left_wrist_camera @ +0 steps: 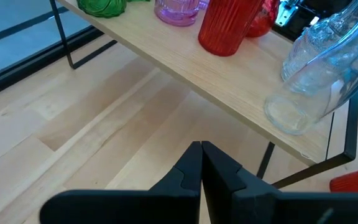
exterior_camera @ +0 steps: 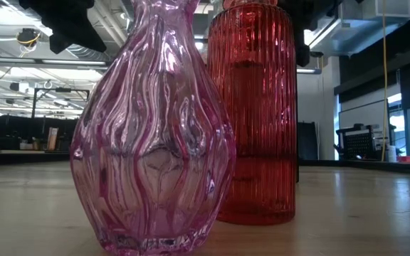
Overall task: Sort vases onto shelf
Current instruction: Put the right transparent vase on the shelf aligned with the other transparent vase, then put the transparent vase on the shelf aligned with the other transparent vases
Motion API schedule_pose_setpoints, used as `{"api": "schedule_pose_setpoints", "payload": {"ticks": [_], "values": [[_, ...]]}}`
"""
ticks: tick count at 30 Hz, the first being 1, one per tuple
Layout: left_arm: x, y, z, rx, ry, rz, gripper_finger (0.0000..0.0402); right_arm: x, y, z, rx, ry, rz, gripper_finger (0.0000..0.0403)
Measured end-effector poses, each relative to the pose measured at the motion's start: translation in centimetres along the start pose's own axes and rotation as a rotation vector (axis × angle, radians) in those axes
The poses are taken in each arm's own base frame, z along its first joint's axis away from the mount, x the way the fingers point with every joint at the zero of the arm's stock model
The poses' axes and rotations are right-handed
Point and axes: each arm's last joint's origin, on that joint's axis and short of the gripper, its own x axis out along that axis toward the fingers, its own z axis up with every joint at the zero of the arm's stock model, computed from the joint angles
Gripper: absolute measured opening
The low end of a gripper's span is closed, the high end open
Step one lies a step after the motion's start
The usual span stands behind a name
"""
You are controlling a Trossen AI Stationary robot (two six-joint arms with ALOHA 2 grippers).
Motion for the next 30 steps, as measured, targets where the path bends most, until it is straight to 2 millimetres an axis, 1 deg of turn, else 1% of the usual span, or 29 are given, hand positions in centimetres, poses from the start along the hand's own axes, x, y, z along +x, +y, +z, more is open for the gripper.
{"api": "schedule_pose_setpoints", "payload": {"ticks": [11,14,18,21,26,28,30], "values": [[0.0,0.0,0.0,0.002,0.003,-0.005,0.0000,0.0,-0.1,-0.1,-0.003,0.009,-0.014,0.0000],[0.0,-0.1,-0.2,-0.005,0.053,-0.053,0.0000,-0.1,-0.3,-0.4,0.022,0.029,-0.051,0.0000],[-0.6,-0.1,-1.0,-0.114,0.166,-0.127,0.0000,-0.3,-0.8,-0.8,0.063,0.049,-0.126,0.0000],[-1.8,-0.6,-1.1,-0.137,0.257,-0.177,0.0000,-0.6,-1.2,-1.2,0.081,0.071,-0.190,0.0001],[-5.7,-2.2,0.7,-0.114,0.348,-0.318,0.0000,-2.0,-1.6,-1.6,0.081,0.090,-0.259,0.0001],[-6.9,-2.9,1.4,-0.138,0.407,-0.389,0.0000,-2.7,-1.6,-1.7,0.059,0.076,-0.279,0.0001],[-7.7,-3.7,1.6,-0.176,0.498,-0.472,0.0000,-3.6,-1.7,-1.6,0.051,0.051,-0.300,0.0001]]}}
